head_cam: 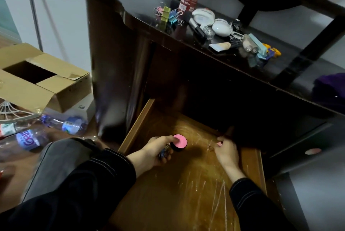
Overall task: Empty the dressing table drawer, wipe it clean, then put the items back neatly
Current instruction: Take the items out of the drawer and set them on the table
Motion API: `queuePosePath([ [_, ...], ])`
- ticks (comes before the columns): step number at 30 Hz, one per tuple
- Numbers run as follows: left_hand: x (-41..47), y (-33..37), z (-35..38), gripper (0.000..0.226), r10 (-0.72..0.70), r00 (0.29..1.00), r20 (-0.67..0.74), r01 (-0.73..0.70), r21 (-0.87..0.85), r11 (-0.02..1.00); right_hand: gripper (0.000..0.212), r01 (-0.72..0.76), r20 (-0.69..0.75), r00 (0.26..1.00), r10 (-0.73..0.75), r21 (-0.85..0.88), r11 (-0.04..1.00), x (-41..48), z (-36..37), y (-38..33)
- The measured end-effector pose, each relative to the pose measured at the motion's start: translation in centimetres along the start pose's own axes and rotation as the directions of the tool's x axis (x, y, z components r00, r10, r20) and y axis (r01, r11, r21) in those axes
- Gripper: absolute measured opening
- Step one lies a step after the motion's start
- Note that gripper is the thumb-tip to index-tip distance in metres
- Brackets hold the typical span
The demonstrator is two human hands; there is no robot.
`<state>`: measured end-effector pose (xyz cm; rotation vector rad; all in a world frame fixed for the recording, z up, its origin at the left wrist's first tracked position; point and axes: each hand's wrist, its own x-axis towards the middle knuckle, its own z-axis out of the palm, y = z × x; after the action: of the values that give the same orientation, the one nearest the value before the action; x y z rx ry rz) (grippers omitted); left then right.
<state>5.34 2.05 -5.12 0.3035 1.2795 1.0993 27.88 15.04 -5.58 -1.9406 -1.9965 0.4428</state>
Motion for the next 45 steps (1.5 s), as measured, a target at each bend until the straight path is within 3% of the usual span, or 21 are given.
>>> queuePosePath([
  [4, -0.2, 0.0, 0.2, 0.039, -0.005, 1.0, -0.003, 0.005, 0.017, 1.0, 0.027, -0.01, -0.032, 0.999, 0.008, -0.063, 0.998, -1.0, -0.8, 0.8],
  [9, 0.0, 0.0, 0.2, 0.039, 0.0, 1.0, -0.003, 0.0, 0.015, 1.0, 0.029, 0.316, 0.069, 0.949, -0.309, -0.249, 0.915, -3.2, -0.8, 0.6],
  [12, -0.1, 0.0, 0.1, 0.038, 0.002, 1.0, -0.012, -0.002, 0.016, 1.0, 0.026, 0.374, 0.083, 0.927, -0.366, -0.27, 0.887, -4.3, -0.4, -0.2],
  [17, -0.3, 0.2, -0.2, 0.041, 0.039, 0.998, -0.041, -0.037, 0.045, 0.998, 0.023, 0.178, 0.156, 0.967, -0.201, 0.147, 0.973, -6.7, -1.0, -1.4],
  [20, -0.9, 0.4, 0.0, 0.041, 0.072, 0.997, -0.026, -0.07, 0.082, 0.994, 0.023, -0.031, 0.253, 0.962, -0.104, 0.48, 0.877, -8.7, -2.6, -1.8],
  [23, -2.6, 1.0, 0.2, 0.038, 0.099, 0.994, 0.052, -0.104, 0.1, 0.989, 0.021, -0.141, 0.294, 0.953, -0.078, 0.655, 0.743, -10.6, -5.3, -2.1],
  [28, -7.7, 3.0, -0.1, 0.035, 0.231, 0.95, 0.212, -0.268, 0.167, 0.949, 0.019, 0.081, 0.135, 0.965, -0.226, 0.663, 0.744, -12.9, -10.9, -3.3],
  [31, -11.4, 5.2, 0.1, 0.039, 0.293, 0.908, 0.299, -0.348, 0.152, 0.925, 0.026, 0.266, -0.017, 0.933, -0.36, 0.708, 0.654, -13.3, -16.1, -5.5],
  [34, -14.9, 8.6, 1.0, 0.034, 0.353, 0.863, 0.361, -0.418, 0.117, 0.901, 0.031, 0.394, -0.194, 0.899, -0.391, 0.749, 0.533, -12.4, -21.8, -8.4],
  [38, -18.4, 13.4, 3.1, 0.04, 0.443, 0.809, 0.386, -0.511, 0.09, 0.855, 0.031, 0.468, -0.378, 0.883, -0.277, 0.754, 0.461, -8.0, -27.8, -11.0],
  [42, -20.2, 17.6, 4.9, 0.032, 0.521, 0.775, 0.358, -0.582, 0.081, 0.809, 0.032, 0.27, -0.332, 0.943, 0.022, 0.801, 0.534, -1.2, -29.6, -11.4],
  [45, -20.0, 20.2, 6.2, 0.022, 0.55, 0.777, 0.306, -0.595, 0.072, 0.8, 0.034, 0.156, -0.304, 0.944, 0.129, 0.755, 0.636, 2.4, -29.2, -11.4],
])
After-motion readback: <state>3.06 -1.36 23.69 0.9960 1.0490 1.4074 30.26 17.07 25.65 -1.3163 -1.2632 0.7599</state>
